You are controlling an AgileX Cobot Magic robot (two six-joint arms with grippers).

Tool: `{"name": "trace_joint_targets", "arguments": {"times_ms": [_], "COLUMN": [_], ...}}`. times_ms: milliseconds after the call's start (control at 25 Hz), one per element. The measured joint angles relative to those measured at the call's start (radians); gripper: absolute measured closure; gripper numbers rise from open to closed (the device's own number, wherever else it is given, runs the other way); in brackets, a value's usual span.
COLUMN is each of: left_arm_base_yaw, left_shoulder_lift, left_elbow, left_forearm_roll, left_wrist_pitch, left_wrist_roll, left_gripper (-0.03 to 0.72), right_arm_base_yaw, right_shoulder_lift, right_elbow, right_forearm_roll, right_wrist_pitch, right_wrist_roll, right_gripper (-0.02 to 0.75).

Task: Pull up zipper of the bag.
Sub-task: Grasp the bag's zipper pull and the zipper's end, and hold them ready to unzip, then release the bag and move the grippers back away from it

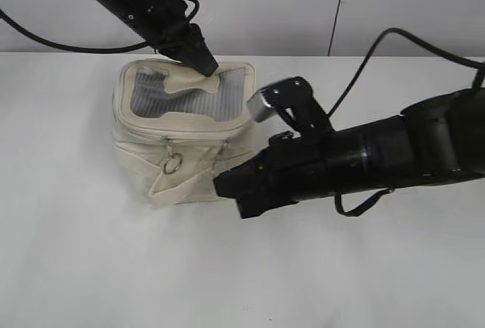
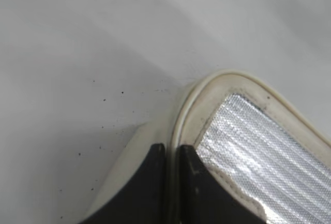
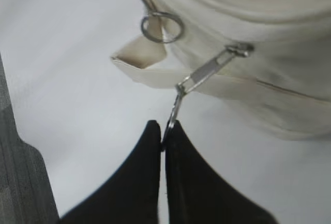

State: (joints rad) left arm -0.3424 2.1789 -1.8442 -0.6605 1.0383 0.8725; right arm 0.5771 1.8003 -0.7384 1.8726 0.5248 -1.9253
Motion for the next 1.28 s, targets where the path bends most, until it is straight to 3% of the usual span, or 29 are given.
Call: {"name": "trace_joint_targets", "arguments": {"times_ms": [280, 520, 640, 720, 880, 960, 1120, 1280], "left_arm_base_yaw": [-0.028, -0.030, -0.030, -0.030, -0.028, -0.025, 0.008, 0.061], "left_shoulder_lift": [0.000, 0.000, 0.000, 0.000, -0.008, -0.014, -0.067, -0.196], "left_elbow": [0.001, 0.001, 0.001, 0.001, 0.001, 0.001, 0.020, 0.144], "left_forearm_roll": [0.023, 0.019, 0.013, 0.001, -0.047, -0.055, -0.055, -0.056], "left_wrist_pitch": [-0.057, -0.063, -0.059, -0.057, -0.091, -0.082, -0.064, -0.114], "left_wrist_roll": [-0.076, -0.089, -0.103, -0.109, -0.151, -0.188, -0.223, -0.260], "left_gripper": [0.644, 0.644, 0.643, 0.606, 0.403, 0.360, 0.399, 0.425], "right_arm_base_yaw": [0.189, 0.230, 0.228, 0.222, 0.194, 0.167, 0.090, -0.025], "right_shoulder_lift": [0.028, 0.091, 0.091, 0.091, 0.089, 0.078, -0.007, -0.151], "right_elbow": [-0.186, -0.259, -0.260, -0.261, -0.262, -0.262, -0.253, -0.176], "right_forearm_roll": [-0.012, -0.052, -0.196, -0.326, -0.620, -0.754, -0.979, -1.144], "right_wrist_pitch": [-0.206, -0.244, -0.250, -0.231, -0.095, -0.044, 0.026, 0.039], "right_wrist_roll": [0.088, 0.218, 0.391, 0.546, 0.802, 0.930, 1.190, 1.406], "right_gripper": [0.724, 0.722, 0.713, 0.650, 0.358, 0.241, 0.202, 0.209]}}
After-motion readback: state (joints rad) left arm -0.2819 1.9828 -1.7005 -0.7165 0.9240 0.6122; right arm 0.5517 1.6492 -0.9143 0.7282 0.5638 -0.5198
